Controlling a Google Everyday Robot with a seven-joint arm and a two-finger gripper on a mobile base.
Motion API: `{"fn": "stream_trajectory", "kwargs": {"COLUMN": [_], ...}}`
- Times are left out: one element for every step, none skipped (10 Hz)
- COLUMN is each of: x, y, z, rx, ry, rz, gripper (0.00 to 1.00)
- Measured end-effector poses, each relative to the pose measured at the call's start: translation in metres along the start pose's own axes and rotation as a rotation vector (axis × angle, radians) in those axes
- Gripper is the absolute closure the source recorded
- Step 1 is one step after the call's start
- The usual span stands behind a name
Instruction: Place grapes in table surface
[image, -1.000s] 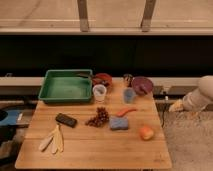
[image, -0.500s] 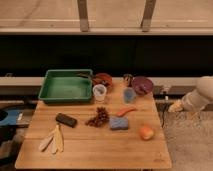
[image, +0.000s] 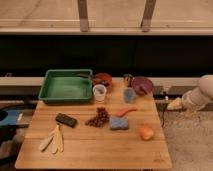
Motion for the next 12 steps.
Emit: {"fn": "stream_trajectory", "kwargs": {"x": [-0.002, -0.004, -0.005, -0.004, -0.001, 0.004, 0.010, 0.020, 0.031, 0.046, 0.060, 0.065], "y": [0.015, 0.036, 0.059, 0.084, 0.106, 0.135, 0.159, 0.184, 0.209, 0.236, 0.258, 0.267], "z": [-0.001, -0.002, 0.000, 0.001, 0.005, 0.009, 0.014, 0.019, 0.024, 0.030, 0.032, 0.033], "rx": [-0.011, -0.023, -0.031, -0.043, -0.055, -0.074, -0.091, -0.111, -0.130, -0.159, -0.179, -0.188], "ry": [-0.007, -0.013, -0.014, -0.013, -0.008, 0.002, 0.015, 0.032, 0.049, 0.067, 0.080, 0.086], "rz": [-0.024, -0.062, -0.105, -0.153, -0.195, -0.249, -0.294, -0.340, -0.385, -0.435, -0.476, -0.492], "gripper": [0.34, 0.34, 0.34, 0.34, 0.34, 0.34, 0.34, 0.34, 0.34, 0.34, 0.34, 0.34]}}
